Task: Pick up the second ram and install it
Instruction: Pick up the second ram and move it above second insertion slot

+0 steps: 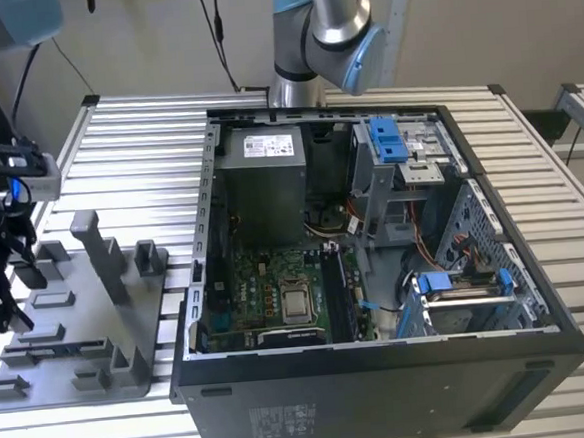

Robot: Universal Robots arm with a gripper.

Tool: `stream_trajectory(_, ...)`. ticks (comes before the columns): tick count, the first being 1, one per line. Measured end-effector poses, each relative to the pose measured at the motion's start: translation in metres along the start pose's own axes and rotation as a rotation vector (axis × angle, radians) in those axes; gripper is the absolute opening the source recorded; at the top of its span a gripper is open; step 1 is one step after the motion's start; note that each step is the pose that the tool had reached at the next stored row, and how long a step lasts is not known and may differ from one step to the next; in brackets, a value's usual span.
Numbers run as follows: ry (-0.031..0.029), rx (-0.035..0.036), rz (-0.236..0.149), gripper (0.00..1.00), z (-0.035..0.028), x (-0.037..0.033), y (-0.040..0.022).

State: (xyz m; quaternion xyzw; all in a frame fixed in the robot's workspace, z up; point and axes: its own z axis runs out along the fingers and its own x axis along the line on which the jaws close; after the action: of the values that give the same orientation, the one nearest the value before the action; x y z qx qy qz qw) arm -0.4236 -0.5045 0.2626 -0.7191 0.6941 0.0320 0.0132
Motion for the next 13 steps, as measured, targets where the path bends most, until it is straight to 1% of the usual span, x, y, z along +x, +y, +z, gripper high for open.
stream_trajectory(3,0.0000,0.0000,0.000,0.54,0.0055,0.0007,0.0000)
stream_trajectory(13,0.0000,0.0000,0.000,0.54,0.0233,0.0077,0.0002)
